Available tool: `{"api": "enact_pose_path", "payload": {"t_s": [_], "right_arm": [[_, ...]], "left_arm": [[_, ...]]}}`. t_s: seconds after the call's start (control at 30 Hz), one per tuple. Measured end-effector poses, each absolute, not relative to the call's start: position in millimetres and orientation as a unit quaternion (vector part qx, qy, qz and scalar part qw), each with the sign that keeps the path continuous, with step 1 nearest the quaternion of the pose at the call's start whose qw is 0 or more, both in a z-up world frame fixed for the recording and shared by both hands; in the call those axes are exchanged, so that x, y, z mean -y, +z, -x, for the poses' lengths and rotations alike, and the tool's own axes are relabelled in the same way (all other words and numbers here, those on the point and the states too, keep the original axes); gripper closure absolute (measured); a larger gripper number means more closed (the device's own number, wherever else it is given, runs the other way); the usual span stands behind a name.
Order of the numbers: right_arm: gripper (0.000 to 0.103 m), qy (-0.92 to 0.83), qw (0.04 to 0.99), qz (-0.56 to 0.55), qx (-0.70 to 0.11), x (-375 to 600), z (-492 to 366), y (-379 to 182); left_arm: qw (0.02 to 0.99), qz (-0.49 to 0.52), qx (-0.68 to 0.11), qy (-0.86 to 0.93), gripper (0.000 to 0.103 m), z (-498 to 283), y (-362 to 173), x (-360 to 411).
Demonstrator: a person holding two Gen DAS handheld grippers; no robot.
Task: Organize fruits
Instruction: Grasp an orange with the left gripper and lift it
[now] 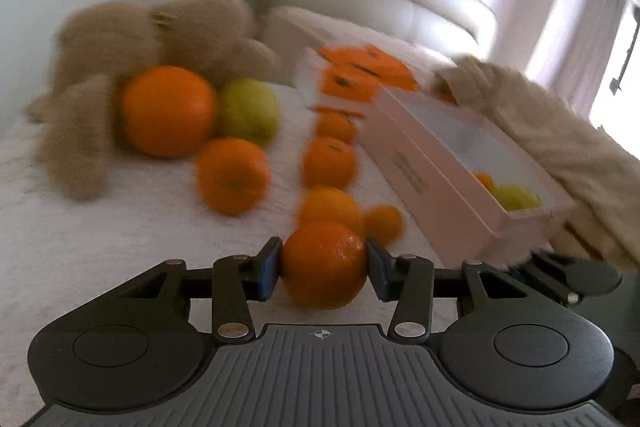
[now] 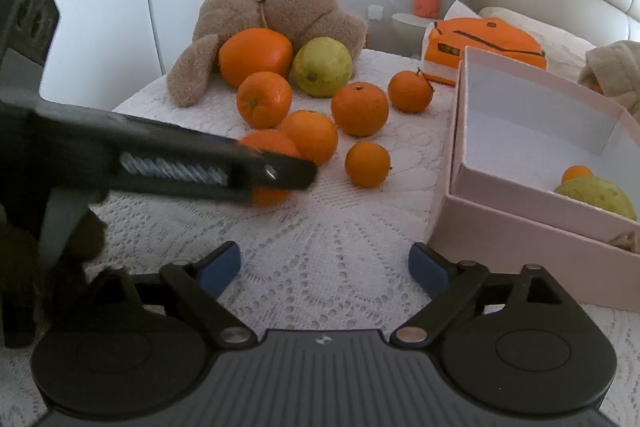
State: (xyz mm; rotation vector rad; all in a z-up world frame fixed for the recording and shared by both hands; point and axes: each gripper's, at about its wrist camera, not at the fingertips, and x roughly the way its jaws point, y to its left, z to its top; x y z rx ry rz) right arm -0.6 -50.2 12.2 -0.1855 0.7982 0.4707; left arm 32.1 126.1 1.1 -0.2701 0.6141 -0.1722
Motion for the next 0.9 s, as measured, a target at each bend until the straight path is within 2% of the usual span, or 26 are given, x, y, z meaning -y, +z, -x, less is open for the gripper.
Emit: {"api": "enact_pose_path", "payload": {"t_s": [0.03, 0.33, 0.43, 0.5, 0.57, 0.73, 0.9], "right_arm": [[0.000, 0.235, 0.885, 0.092, -0.391, 49, -2, 11], [0.001, 0.246, 0.878, 0.098, -0.399, 49, -4, 13], [0.013, 0.245, 0.883, 0.086, -0.392, 48, -1, 17], [0.025, 0.264, 0.878, 0.076, -0.391, 43, 1, 22], [0.045, 0.279, 0.876, 0.075, -0.386, 34, 0, 27], [0.050, 0.258, 0.892, 0.104, -0.357, 8, -13, 31], [0.050, 0.231, 0.903, 0.137, -0.336, -5, -29, 27]], "left_arm": [[0.943, 0.142, -0.294, -0.070, 0.053, -28, 2, -137], [0.936, 0.224, -0.272, 0.007, 0.053, -6, -10, -200], [0.937, 0.216, -0.275, 0.008, 0.053, -7, -10, -196], [0.938, 0.212, -0.274, 0.009, 0.053, -8, -9, -194], [0.937, 0.220, -0.271, 0.010, 0.053, -7, -9, -197], [0.935, 0.233, -0.267, 0.011, 0.053, -5, -11, -202], [0.935, 0.233, -0.269, 0.010, 0.053, -5, -12, -201]]}}
